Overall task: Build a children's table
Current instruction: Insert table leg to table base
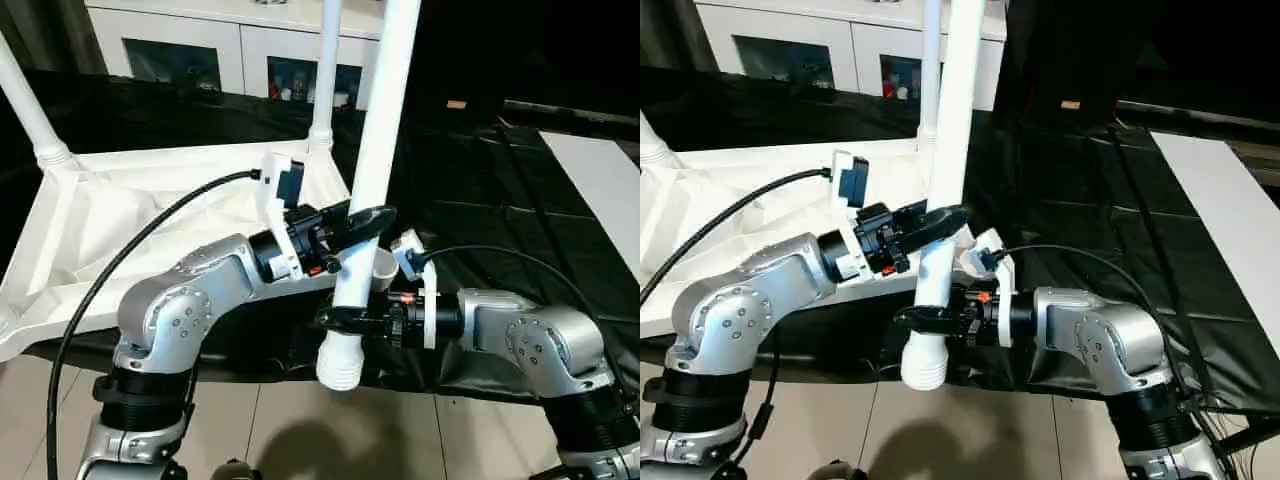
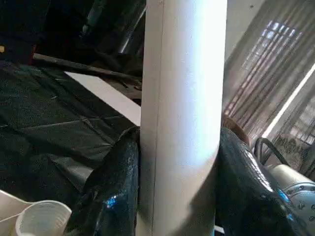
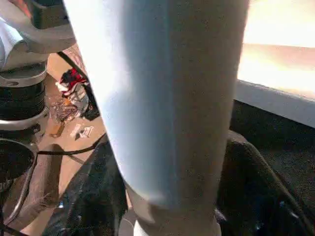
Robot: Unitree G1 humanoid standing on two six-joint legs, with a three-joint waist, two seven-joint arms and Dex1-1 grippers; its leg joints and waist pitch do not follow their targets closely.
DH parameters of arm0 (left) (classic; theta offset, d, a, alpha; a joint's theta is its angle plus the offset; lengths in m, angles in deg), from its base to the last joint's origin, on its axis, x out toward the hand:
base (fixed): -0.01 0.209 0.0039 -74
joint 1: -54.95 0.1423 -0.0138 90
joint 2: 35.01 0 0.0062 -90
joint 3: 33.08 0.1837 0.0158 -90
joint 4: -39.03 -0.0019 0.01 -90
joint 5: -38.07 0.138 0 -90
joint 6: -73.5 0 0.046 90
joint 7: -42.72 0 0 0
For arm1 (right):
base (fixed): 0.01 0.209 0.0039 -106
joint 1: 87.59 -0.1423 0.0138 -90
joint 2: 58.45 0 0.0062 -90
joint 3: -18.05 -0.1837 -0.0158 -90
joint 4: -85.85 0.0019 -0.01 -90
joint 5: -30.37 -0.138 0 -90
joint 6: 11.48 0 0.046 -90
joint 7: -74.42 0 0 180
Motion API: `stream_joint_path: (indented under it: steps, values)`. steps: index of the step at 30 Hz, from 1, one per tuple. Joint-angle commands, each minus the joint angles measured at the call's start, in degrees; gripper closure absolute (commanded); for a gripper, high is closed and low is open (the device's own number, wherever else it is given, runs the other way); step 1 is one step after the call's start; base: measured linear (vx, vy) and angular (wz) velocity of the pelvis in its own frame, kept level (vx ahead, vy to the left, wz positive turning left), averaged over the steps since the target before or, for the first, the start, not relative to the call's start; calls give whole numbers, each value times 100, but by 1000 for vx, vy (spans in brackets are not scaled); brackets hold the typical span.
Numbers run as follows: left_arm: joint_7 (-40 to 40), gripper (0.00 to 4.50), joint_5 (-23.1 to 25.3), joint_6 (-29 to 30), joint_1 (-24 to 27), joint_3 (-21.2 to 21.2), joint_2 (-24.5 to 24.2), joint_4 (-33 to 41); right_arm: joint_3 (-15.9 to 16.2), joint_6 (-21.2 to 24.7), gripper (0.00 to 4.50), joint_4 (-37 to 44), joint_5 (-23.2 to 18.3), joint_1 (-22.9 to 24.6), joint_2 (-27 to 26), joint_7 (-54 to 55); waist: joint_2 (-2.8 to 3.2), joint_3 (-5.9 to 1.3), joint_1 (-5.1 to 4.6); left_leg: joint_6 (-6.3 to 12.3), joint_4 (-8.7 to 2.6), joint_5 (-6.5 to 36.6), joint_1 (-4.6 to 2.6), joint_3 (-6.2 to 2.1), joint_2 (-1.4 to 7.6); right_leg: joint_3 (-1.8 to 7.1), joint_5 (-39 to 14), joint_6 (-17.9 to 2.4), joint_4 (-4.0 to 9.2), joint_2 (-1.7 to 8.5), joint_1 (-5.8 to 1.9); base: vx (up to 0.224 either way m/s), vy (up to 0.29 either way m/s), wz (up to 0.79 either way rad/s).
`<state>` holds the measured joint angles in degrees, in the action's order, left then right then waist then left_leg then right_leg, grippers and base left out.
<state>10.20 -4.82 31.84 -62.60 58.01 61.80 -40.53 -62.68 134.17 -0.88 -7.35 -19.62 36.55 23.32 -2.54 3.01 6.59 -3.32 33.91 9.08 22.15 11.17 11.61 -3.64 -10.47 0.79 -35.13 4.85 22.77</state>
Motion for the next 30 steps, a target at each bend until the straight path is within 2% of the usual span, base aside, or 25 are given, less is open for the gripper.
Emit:
stream_joint_path:
  steps: [1, 5, 14, 16, 17, 18, 19, 22, 25, 26, 28, 30]
  values:
    - [-98, 273, -11, -62, -10, 75, -6, 162, -50, -29, 230, -7, 34, 33, 70, 26, -6, -363, 11, -384, -422, 1357, -132, -103, 158, 233, -1612, -631, 454, 299, -216, 0, 0, 0]
    - [-94, 273, -14, -77, -14, 74, -3, 154, -32, -41, 254, -7, 22, 34, 70, 5, -8, -365, 15, -379, -418, 1354, -135, -99, 157, 235, -1610, -636, 456, 302, -215, 0, 0, 0]
    - [-6, 273, 89, -167, -22, 45, -27, 143, -15, -73, 260, -43, 34, 34, 90, -64, -5, -366, 15, -384, -420, 1358, -133, -102, 159, 233, -1613, -647, 454, 304, -218, 0, 0, 0]
    - [190, 217, 81, -99, -55, -49, 42, 52, -29, -125, 262, -72, 73, 34, 82, -32, -7, -367, 13, -393, -416, 1372, -136, -101, 161, 234, -1611, -641, 456, 306, -216, 0, 0, 0]
    - [333, 204, 11, -22, -89, -177, 93, -5, -69, -289, 262, -134, 171, 27, 45, 48, 12, -370, 20, -405, -412, 1373, -136, -103, 161, 234, -1603, -653, 448, 310, -218, 0, 0, 0]
    - [340, 205, 6, -15, -91, -184, 95, -7, -72, -303, 262, -138, 179, 26, 43, 54, 1, -366, 10, -407, -417, 1370, -127, -102, 161, 234, -1590, -654, 454, 305, -217, 0, 0, 0]
    - [339, 200, -33, 109, -98, -200, 29, -7, -171, -589, 262, -225, 303, 4, -41, 189, -2, -369, 13, -414, -412, 1357, -132, -101, 156, 230, -1588, -658, 450, 307, -214, 0, 0, 0]
    - [309, 176, -80, 176, -84, -220, -10, -28, -381, -850, 264, -317, 341, -43, -186, 378, -4, -365, 0, -405, -412, 1365, -130, -96, 142, 229, -1663, -659, 456, 300, -207, 0, 0, 0]
    - [330, 156, -38, 147, -61, -258, -52, -46, -618, -1301, 265, -430, 561, -81, -245, 734, 13, -367, -4, -422, -419, 1406, -146, -100, 152, 227, -1643, -661, 455, 294, -196, 0, 0, 0]
    - [339, 146, -27, 136, -59, -261, -51, -46, -628, -1331, 265, -438, 579, -81, -246, 757, 1, -368, -2, -424, -416, 1407, -155, -93, 152, 229, -1615, -661, 456, 291, -191, 0, 0, 0]
    - [425, 123, 80, 27, -45, -277, -42, -49, -715, -1435, 265, -475, 628, -74, -269, 894, 4, -369, 5, -417, -414, 1382, -147, -93, 147, 230, -1582, -661, 451, 290, -202, 0, 0, 0]
    - [751, 117, 618, -462, -36, -258, -71, -212, -865, -1638, 265, -421, 808, -61, -273, 1227, -9, -371, -6, -387, -415, 1357, -135, -95, 146, 229, -1543, -615, 456, 284, -216, 0, 0, 0]
